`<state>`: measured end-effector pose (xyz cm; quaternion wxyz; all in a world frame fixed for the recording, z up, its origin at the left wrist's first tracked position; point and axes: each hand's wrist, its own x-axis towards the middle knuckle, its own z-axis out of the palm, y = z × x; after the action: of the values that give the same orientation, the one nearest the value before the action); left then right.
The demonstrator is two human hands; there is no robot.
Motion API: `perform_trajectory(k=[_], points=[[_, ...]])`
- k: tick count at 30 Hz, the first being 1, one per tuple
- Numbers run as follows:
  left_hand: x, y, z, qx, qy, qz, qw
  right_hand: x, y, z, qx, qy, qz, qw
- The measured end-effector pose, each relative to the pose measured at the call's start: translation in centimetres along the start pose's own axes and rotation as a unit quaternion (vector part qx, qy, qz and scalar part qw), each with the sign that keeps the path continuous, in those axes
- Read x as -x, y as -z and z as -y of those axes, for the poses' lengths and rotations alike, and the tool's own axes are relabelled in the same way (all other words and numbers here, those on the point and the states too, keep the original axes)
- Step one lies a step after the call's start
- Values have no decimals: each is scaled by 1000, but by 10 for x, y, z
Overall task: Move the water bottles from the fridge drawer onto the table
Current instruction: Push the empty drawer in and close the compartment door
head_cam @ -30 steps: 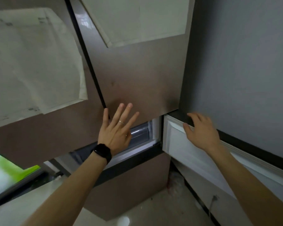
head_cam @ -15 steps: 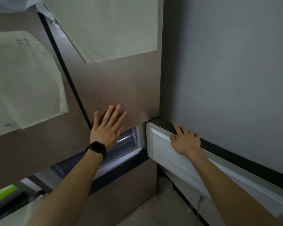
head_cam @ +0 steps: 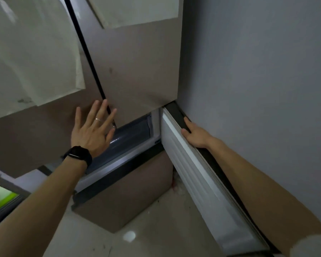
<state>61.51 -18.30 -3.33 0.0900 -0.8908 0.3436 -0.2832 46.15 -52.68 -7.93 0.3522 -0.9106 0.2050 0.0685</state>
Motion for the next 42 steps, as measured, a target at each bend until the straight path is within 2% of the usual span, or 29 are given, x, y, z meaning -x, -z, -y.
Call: perform_trajectory(k=[3,8,11,13,15,17,21,24,30,34,42], points=[[29,3,35,-27,-1,-5,1000,11,-29,21,-32,-8,-38,999],[58,13,63,-14,32,-48,998,23,-73,62,-80,-3,-87,993],[70,15,86,-45,19,-46,998,34,-107,83,-121,-7,-132,984],[71,15,96,-74,7,-26,997,43,-133,97,-206,-62,-168,962],[68,12,96,-91,7,-13,996,53,-158,110,-360,-133,-152,911],[68,5,89,-90,15,-13,996,57,-182,118,-455,-148,-133,868],[67,-6,83,-62,30,-68,995,61,-219,128,-437,-147,-108,881],[67,-14,83,-64,28,-102,992,54,-230,131,-432,-169,-60,884],[65,-23,85,-78,24,-119,990,25,-231,158,-445,-113,-43,887],[65,-29,83,-86,34,-110,990,16,-241,168,-474,-104,-51,873],[65,-34,83,-99,36,-122,987,-5,-251,189,-469,-100,-79,874]])
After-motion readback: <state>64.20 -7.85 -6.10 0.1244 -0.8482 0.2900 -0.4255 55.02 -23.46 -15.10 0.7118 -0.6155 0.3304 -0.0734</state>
